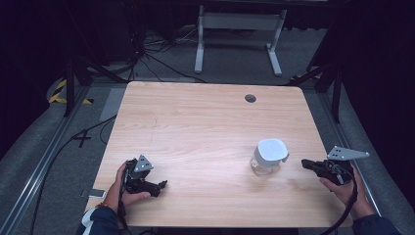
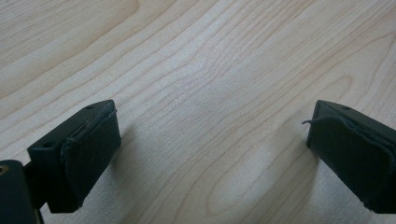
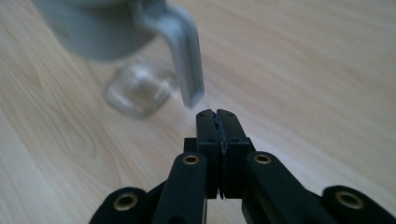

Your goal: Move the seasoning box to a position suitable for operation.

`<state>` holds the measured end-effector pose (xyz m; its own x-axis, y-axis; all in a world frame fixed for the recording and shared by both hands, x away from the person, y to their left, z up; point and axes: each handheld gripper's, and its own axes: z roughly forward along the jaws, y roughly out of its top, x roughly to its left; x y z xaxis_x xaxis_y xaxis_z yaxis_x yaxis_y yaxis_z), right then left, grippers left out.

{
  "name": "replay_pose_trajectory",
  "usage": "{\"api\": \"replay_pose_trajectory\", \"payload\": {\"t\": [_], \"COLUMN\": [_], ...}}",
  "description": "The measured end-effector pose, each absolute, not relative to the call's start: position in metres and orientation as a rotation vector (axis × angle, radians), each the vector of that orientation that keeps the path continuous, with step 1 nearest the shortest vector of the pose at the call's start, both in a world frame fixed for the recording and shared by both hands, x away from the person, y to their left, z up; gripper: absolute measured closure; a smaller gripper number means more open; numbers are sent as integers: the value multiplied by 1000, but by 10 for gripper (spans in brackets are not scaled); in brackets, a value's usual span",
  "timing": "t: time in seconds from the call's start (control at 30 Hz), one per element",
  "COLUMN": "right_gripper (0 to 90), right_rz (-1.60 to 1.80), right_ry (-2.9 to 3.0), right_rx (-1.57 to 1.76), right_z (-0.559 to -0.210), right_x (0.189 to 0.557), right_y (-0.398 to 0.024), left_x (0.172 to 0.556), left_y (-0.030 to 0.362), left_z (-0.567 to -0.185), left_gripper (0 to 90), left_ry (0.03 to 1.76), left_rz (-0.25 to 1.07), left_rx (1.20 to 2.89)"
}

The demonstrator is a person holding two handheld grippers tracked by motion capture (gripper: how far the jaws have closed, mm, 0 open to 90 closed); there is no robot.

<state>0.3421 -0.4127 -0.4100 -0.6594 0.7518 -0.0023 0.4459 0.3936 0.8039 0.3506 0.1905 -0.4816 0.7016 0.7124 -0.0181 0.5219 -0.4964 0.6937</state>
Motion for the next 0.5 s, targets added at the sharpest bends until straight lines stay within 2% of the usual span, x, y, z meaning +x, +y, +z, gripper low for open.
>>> {"api": "replay_pose_trajectory", "payload": {"t": [0.33, 0.5], "right_gripper": [900, 900], "right_rz": [1309, 1275], "right_ry": [2200, 2256], "right_rx": [868, 778], "right_z": [-358, -351], "right_x": [360, 368], "right_y": [-378, -349], "left_x": [350, 350], "left_y": [190, 190], "left_z": [-482, -482], "left_gripper": [29, 29], "left_ry": [937, 937], "left_rz": [352, 352], "left_rx": [2214, 2214]}}
